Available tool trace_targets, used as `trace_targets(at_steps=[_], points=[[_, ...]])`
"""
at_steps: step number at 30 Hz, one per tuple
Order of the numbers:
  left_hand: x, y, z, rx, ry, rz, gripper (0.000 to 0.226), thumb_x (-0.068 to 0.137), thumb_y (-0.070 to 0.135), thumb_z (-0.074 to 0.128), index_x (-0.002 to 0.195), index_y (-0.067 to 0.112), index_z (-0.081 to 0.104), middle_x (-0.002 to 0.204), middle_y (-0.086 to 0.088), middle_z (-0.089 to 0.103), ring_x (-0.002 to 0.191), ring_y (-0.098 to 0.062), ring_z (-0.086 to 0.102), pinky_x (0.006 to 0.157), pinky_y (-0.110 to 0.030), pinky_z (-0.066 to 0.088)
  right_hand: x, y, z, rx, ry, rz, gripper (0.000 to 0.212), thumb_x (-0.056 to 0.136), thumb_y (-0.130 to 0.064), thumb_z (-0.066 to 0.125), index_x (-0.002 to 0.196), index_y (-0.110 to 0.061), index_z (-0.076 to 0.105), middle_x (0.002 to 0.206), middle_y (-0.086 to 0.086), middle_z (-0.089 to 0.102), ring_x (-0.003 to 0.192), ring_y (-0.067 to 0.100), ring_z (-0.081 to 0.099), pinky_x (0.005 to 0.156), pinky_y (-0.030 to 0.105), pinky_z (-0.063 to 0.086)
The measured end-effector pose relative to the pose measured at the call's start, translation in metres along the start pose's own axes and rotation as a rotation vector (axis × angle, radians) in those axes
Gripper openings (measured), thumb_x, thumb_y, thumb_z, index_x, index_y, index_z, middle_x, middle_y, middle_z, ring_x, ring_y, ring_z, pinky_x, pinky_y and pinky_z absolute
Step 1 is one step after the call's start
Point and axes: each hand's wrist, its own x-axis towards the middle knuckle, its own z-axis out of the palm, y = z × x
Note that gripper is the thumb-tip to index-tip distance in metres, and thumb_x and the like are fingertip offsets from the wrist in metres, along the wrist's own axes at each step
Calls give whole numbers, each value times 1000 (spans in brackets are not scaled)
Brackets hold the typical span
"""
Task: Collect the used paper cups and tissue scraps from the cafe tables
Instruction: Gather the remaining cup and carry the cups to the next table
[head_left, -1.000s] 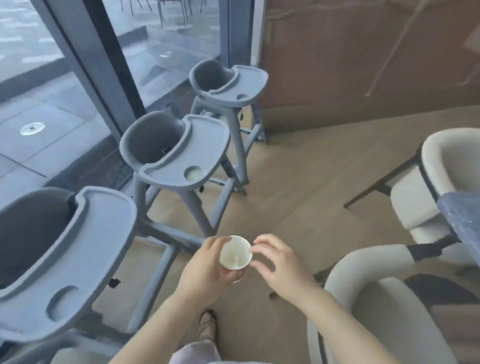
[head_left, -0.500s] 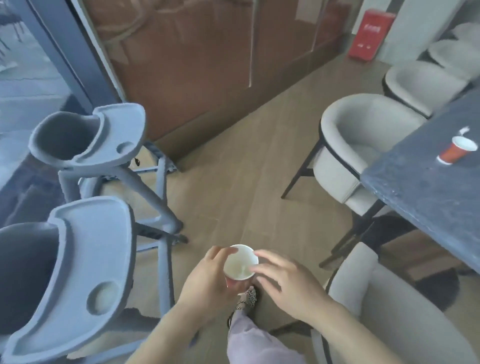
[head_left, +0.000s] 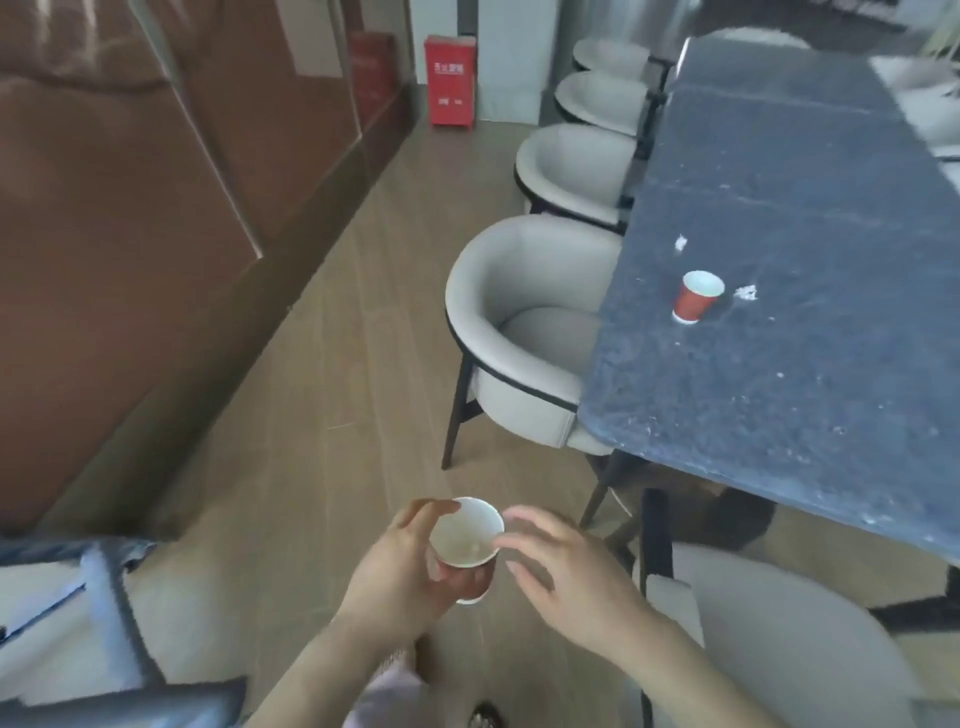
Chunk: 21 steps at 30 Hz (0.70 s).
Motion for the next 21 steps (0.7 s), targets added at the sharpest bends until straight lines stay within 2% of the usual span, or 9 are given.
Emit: trace_targets(at_steps=[5, 8, 11, 13, 17, 21], points=[[108, -2, -15, 16, -119, 148, 59, 70, 43, 65, 124, 30, 46, 126, 18, 45, 91, -3, 48, 70, -15, 39, 43, 40, -17, -37, 171, 208, 24, 90, -27, 53, 113, -32, 60, 131, -13, 49, 96, 5, 55, 78, 18, 43], [174, 7, -24, 0, -214, 260, 63, 64, 50, 59, 122, 32, 46, 124, 19, 43, 88, 1, 48, 63, -2, 35, 76, 58, -31, -54, 287, 321, 23, 88, -25, 55, 109, -29, 62, 128, -12, 51, 103, 7, 57, 81, 26, 49], [231, 17, -28, -4, -287, 351, 63, 65, 47, 65, 123, 30, 47, 123, 16, 45, 96, -3, 52, 71, -3, 34, 108, 75, -40, -66, 363, 395, 23, 86, -22, 56, 107, -29, 62, 125, -11, 52, 105, 7, 57, 86, 25, 48], [262, 22, -28, -6, -316, 396, 62, 64, 47, 69, 121, 33, 48, 122, 19, 44, 97, 2, 50, 77, -4, 35, 129, 84, -45, -64, 404, 437, 23, 85, -18, 58, 106, -26, 63, 124, -7, 54, 105, 10, 58, 87, 23, 46], [301, 26, -22, 36, -396, 452, 60, 62, 51, 67, 117, 39, 47, 118, 24, 43, 92, 7, 47, 73, -2, 32, 154, 97, -50, -78, 473, 515, 24, 82, -11, 63, 104, -19, 66, 120, 0, 58, 98, 15, 62, 82, 20, 45], [332, 35, -10, -5, -481, 507, 65, 61, 53, 63, 120, 31, 48, 118, 19, 44, 103, 1, 49, 79, 0, 32, 164, 114, -54, -45, 492, 597, 27, 81, -11, 61, 106, -22, 64, 120, -2, 58, 104, 14, 59, 83, 25, 49]])
